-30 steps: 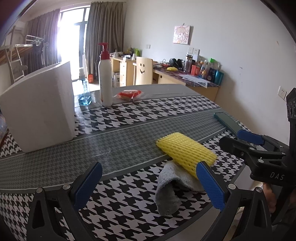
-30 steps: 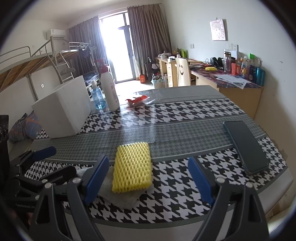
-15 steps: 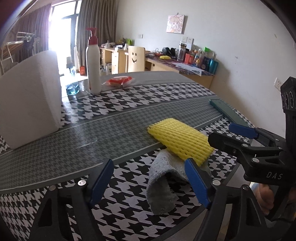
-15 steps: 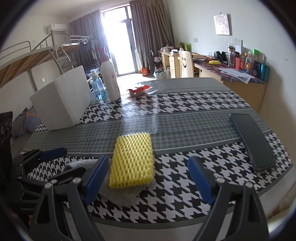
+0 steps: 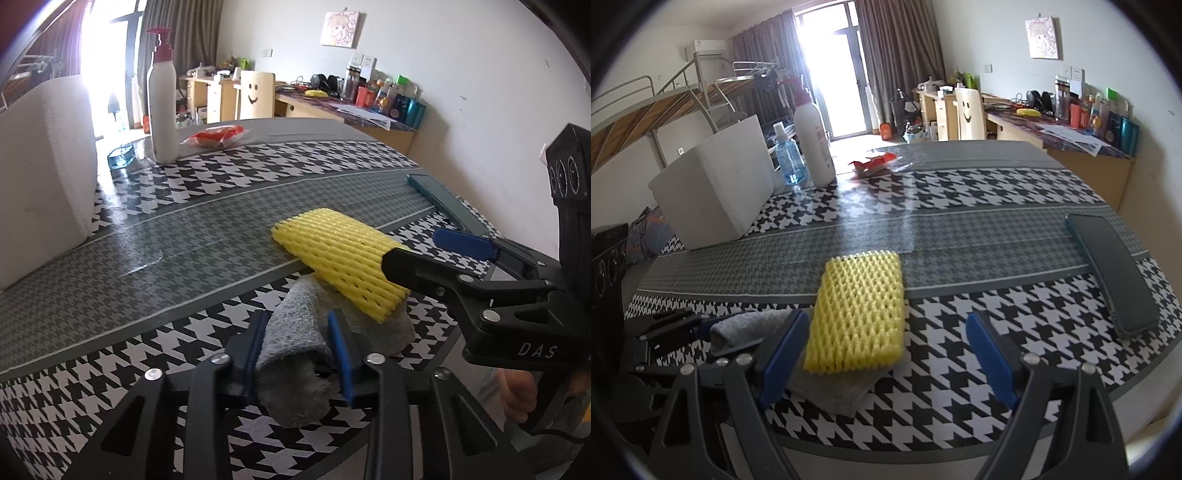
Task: Organize soft objects
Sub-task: 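Close left tool on the grey sock while right tool grasps the yellow mesh sponge, then lift and carry the sock in left tool while right tool carries sponge to foam box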
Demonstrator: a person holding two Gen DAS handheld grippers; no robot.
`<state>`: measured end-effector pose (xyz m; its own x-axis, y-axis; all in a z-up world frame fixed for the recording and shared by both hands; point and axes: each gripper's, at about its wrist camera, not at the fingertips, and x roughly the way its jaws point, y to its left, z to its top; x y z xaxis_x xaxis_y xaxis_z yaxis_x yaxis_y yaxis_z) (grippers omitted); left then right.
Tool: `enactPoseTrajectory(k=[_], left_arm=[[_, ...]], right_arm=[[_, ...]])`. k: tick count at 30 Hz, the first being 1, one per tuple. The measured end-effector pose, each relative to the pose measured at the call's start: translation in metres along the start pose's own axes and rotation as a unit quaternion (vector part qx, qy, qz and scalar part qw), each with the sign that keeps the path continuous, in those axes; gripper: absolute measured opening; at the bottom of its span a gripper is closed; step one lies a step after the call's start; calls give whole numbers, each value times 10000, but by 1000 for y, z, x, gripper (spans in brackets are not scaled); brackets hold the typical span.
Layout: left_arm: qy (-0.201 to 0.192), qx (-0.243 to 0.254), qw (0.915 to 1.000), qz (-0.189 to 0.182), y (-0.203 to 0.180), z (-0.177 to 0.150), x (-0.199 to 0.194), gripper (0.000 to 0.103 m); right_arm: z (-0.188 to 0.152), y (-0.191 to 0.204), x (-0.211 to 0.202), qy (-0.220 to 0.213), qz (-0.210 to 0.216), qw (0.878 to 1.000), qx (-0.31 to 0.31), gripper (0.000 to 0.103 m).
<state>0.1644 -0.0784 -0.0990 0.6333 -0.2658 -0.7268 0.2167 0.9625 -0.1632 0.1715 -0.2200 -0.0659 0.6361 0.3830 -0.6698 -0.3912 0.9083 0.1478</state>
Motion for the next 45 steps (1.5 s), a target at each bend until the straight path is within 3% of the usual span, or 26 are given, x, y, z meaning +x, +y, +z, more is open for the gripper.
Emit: enactPoseTrajectory(k=[5, 9, 19, 21, 25, 28, 45], left_arm=[[85, 76, 9999, -73, -4, -3, 2, 18], [118, 121, 9998, -102, -5, -4, 4, 16], [117, 124, 9998, -96, -5, -5, 4, 15], [108, 121, 9998, -88, -4, -5, 4, 15], [85, 131, 9999, -65, -4, -5, 2, 15], [51, 151, 9999, -49, -4, -5, -1, 15], [-418, 193, 9988, 190, 0, 4, -42, 14]], right_arm=[[0, 4, 5, 54, 16, 10000, -56, 90], [-2, 5, 8, 81, 26, 9999, -68, 88], [-6, 5, 18, 317, 149, 9994, -78, 45], [-6, 6, 17, 307, 146, 9994, -93, 40], [-4, 5, 12, 200, 100, 9997, -69, 20], [-2, 2, 9, 153, 92, 9998, -7, 14], [11, -1, -25, -400, 48, 9990, 181, 13]])
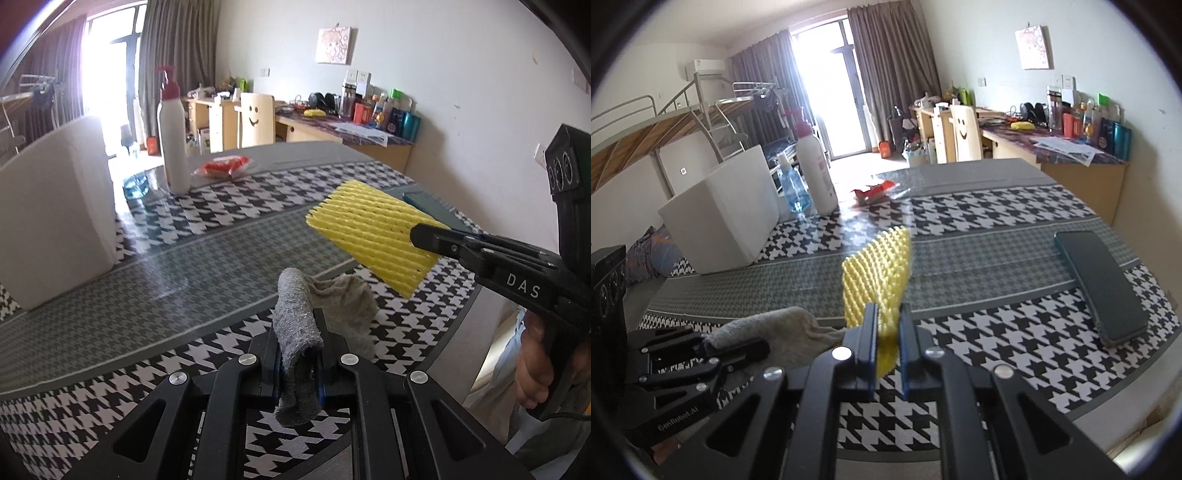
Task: Organize soft objects
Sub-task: 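Lift and carry the sock in left tool while right tool carries sponge to foam box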
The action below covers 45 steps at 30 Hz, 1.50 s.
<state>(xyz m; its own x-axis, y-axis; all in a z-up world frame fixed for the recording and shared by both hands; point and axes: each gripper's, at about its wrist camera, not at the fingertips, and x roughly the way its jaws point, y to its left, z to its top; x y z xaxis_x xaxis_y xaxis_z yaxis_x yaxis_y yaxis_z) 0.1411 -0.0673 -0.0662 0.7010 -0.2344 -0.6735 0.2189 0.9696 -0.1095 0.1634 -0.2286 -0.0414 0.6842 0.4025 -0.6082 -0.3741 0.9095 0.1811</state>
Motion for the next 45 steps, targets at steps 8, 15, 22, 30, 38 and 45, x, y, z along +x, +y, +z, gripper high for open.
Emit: enactPoseTrajectory(k=[8, 15, 22, 30, 38, 45], left_arm=[[-271, 47, 9995, 132, 2, 8, -17, 14], [-471, 121, 9984, 281, 5, 17, -31, 14], [-679, 186, 9966, 421, 10, 27, -43, 14], [-900, 266, 9941, 542, 12, 38, -55, 14], [-1107, 361, 9908, 684, 16, 54, -64, 14], [-1201, 312, 9894, 749, 25, 64, -67, 14]], right_arm=[[7, 0, -13, -213, -33, 9997, 69, 13], [7, 4, -19, -320, -34, 9995, 67, 13], [11, 9, -24, -420, -34, 9991, 34, 13], [18, 16, -27, -536, -3, 9986, -37, 13], [28, 23, -31, -687, 52, 9976, -89, 13], [40, 30, -32, -809, 117, 9965, -176, 13]])
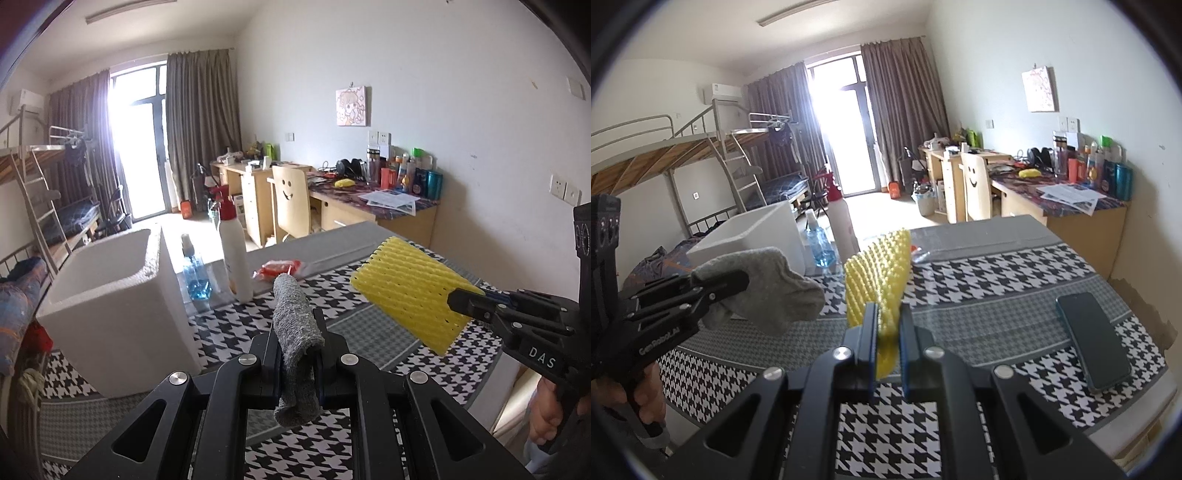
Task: Organize soft objects
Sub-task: 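Lift and carry the sock in left tool while right tool carries sponge to foam box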
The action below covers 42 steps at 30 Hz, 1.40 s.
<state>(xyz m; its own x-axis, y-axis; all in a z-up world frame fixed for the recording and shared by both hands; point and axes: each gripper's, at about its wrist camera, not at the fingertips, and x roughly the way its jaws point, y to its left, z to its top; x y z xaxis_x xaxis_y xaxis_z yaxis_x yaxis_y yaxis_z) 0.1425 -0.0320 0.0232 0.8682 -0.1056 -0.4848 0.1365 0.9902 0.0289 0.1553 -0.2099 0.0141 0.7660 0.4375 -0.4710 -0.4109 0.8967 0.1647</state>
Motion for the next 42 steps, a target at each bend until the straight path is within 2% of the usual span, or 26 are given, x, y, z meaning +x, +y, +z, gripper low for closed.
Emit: enactPoseTrajectory(k=[23, 42], left_arm=[[-393, 107, 9988, 285, 29, 48, -5, 14], [-566, -143, 9962, 639, 68, 76, 0, 14]], right_arm=[[34, 24, 8, -234, 201, 9994, -157, 13], [67, 50, 22, -344, 407, 9979, -355, 13]])
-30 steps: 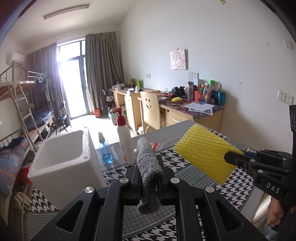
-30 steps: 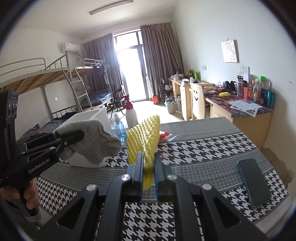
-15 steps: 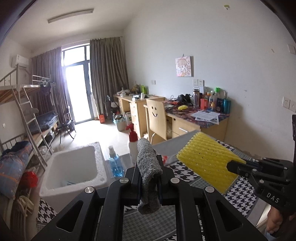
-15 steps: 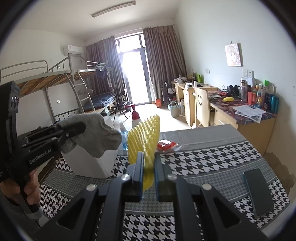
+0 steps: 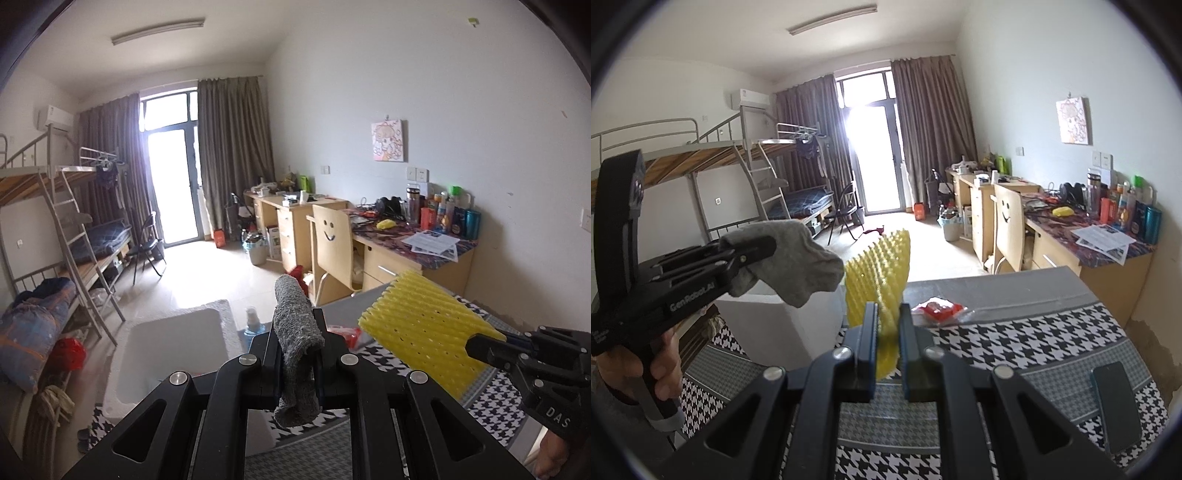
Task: Organize soft objects
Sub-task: 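Lift and carry the sock in left tool while right tool carries sponge to foam box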
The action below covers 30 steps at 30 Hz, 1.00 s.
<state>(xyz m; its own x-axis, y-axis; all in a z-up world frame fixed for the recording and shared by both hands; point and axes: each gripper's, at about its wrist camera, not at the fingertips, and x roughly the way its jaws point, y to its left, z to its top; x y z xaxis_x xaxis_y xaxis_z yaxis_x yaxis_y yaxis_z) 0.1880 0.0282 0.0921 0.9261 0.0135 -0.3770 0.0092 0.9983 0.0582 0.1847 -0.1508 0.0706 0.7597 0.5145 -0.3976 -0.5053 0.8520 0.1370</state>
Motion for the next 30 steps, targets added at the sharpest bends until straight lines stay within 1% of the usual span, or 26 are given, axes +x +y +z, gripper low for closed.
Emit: enactPoseTrajectory(k=[13, 23, 30], left_arm=[[-93, -211, 9992, 316, 27, 15, 7, 14], [-25, -407, 9964, 738, 54, 13, 12, 14], [32, -566, 9937, 967, 68, 12, 16, 14]], right_arm=[[13, 10, 20, 47, 219, 9997, -33, 13], [27, 27, 33, 74, 460, 9987, -211, 13], [30, 38, 41, 106, 633, 9974, -341, 13]])
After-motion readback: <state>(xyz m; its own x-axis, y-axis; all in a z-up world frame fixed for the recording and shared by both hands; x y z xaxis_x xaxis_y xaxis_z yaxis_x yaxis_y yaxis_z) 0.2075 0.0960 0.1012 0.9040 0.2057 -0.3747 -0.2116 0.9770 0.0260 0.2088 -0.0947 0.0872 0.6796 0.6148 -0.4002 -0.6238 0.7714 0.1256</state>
